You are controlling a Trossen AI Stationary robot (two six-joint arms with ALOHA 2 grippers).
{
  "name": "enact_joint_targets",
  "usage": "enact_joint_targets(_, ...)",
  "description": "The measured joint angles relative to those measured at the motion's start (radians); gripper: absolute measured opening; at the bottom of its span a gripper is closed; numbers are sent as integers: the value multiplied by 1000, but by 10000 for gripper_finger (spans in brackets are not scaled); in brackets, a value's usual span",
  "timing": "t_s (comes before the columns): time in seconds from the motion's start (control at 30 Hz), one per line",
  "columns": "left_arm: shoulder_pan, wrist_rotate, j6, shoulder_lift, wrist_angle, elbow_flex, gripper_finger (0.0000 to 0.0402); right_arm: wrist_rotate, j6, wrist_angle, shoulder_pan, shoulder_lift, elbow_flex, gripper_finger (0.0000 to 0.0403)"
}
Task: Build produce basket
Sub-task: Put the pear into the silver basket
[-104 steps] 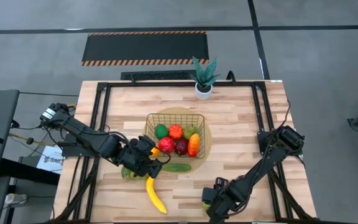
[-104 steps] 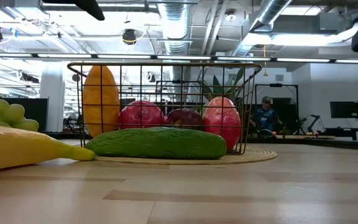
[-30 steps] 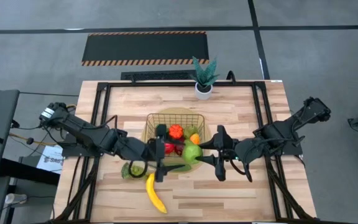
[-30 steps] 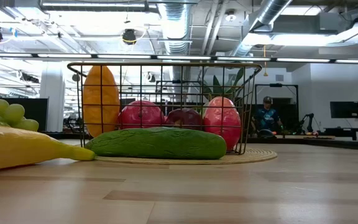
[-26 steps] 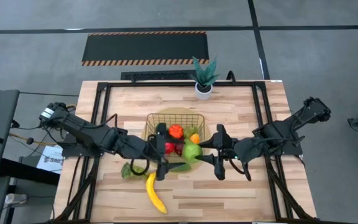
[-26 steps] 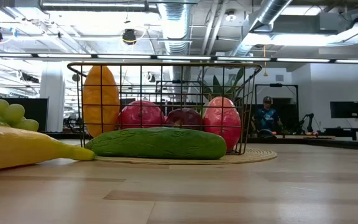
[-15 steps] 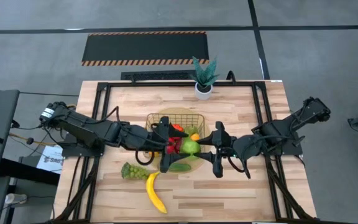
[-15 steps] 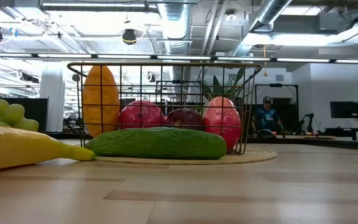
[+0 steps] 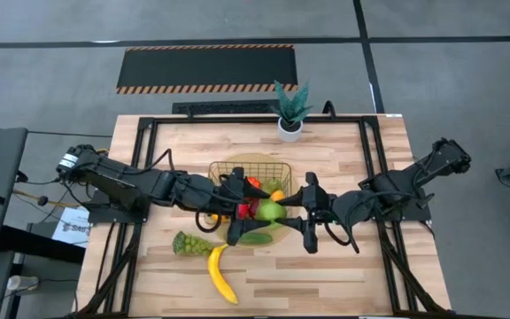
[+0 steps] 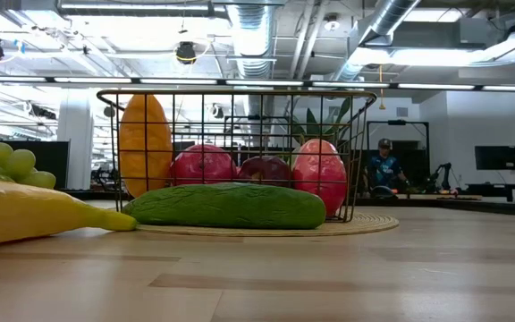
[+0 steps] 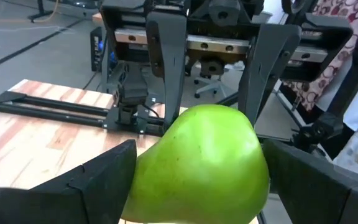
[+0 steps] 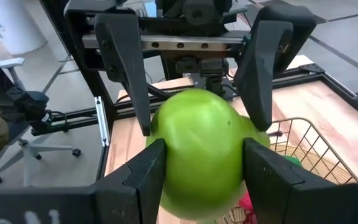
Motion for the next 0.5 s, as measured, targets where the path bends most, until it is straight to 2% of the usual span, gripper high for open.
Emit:
enact_joint_targets(0.2, 0, -1, 11, 1, -1, -1, 317, 0, -14, 0, -8, 0, 0, 203)
enact_joint_targets(0.5, 18, -33, 26, 1, -32, -1, 222, 8, -31, -13, -21, -3, 2, 211)
